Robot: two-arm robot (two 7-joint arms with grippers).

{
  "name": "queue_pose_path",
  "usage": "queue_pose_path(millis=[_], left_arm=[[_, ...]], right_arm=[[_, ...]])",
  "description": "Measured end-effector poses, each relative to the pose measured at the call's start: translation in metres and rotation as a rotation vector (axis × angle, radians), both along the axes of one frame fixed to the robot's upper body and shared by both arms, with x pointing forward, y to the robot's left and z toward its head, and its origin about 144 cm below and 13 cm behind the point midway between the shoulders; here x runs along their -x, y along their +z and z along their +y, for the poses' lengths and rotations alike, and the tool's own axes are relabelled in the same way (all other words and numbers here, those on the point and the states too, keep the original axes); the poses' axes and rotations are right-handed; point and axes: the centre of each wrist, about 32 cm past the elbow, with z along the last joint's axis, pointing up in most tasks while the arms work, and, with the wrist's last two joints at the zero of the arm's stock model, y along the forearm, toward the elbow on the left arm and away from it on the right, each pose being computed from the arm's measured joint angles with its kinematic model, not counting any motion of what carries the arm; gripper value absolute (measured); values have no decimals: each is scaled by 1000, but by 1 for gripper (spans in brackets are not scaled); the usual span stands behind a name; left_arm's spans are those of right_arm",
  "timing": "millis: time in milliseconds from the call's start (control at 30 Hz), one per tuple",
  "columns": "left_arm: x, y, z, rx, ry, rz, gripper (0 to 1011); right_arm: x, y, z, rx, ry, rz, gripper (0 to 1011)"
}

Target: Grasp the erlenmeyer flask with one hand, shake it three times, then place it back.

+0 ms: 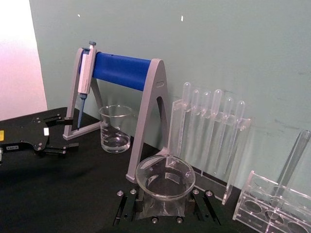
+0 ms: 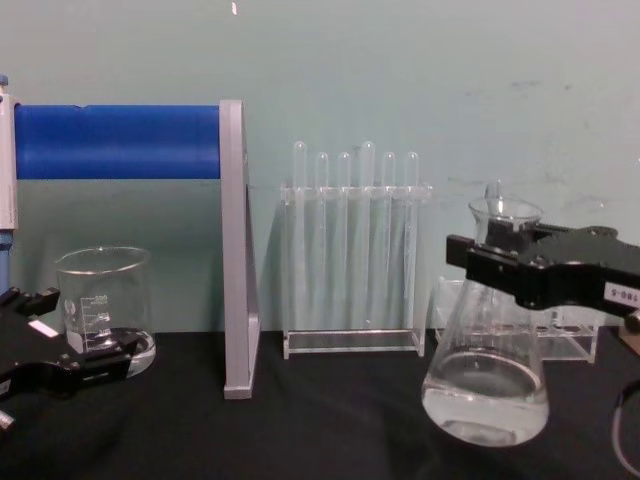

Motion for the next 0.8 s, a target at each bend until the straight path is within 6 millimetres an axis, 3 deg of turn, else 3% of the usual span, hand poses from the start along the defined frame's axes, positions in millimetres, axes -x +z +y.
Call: queue_pose_path(millis=[800], left_arm=[[0,0,0,0,0,0,1001]], right_arm=[[0,-28,3,3,20,7,456]])
